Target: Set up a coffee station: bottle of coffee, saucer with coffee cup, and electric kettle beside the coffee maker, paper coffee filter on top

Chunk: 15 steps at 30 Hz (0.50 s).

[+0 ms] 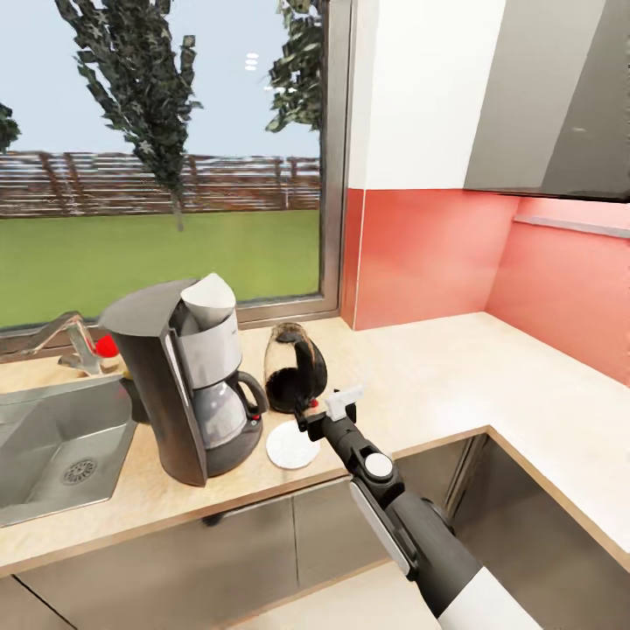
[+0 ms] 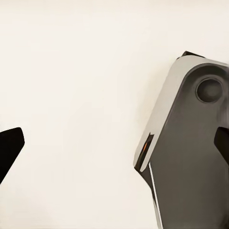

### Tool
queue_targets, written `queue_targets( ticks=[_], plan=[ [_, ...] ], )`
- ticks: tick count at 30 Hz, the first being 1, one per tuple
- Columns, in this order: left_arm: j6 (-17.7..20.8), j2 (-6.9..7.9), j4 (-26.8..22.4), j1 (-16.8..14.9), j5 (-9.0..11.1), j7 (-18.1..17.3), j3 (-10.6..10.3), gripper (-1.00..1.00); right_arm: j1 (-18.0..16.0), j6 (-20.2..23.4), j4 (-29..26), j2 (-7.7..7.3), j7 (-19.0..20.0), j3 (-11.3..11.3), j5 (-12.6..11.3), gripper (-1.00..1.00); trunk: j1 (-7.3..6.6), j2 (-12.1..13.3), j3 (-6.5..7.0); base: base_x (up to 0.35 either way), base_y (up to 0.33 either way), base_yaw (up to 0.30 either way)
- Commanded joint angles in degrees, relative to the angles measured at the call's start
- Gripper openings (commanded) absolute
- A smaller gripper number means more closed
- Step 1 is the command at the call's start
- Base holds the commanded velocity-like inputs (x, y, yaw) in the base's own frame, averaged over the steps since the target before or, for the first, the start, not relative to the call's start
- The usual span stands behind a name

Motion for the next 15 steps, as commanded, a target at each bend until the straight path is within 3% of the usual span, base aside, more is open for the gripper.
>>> queue_targets(
  ticks=[1, 6, 13, 15],
  plan=[
    [-0.19, -0.01, 0.06, -0.04, 0.16, 0.07, -0.46, 1.0, -0.06, 0.22, -0.07, -0.02, -0.48, 0.16, -0.59, 1.0, -0.02, -0.09, -0.09, -0.322, 0.001, 0.0],
    [-0.14, -0.03, -0.04, -0.04, 0.1, 0.49, -0.49, 1.0, -0.06, 0.2, -0.07, -0.05, -0.54, 0.15, -0.58, 1.0, -0.02, -0.09, -0.09, -0.309, -0.064, 0.0],
    [-0.1, -0.01, -0.12, -0.04, 0.17, 1.03, -0.41, 1.0, -0.06, -0.27, 0.81, -0.14, -0.63, 0.15, -0.51, 1.0, -0.02, -0.09, -0.09, -0.16, -0.234, 0.0],
    [-0.14, -0.01, -0.22, -0.04, 0.18, 1.05, -0.32, 1.0, 0.17, -4.05, 3.14, -0.3, -0.72, 0.12, -0.46, 1.0, -0.02, -0.09, -0.09, -0.137, -0.257, 0.0]
  ],
)
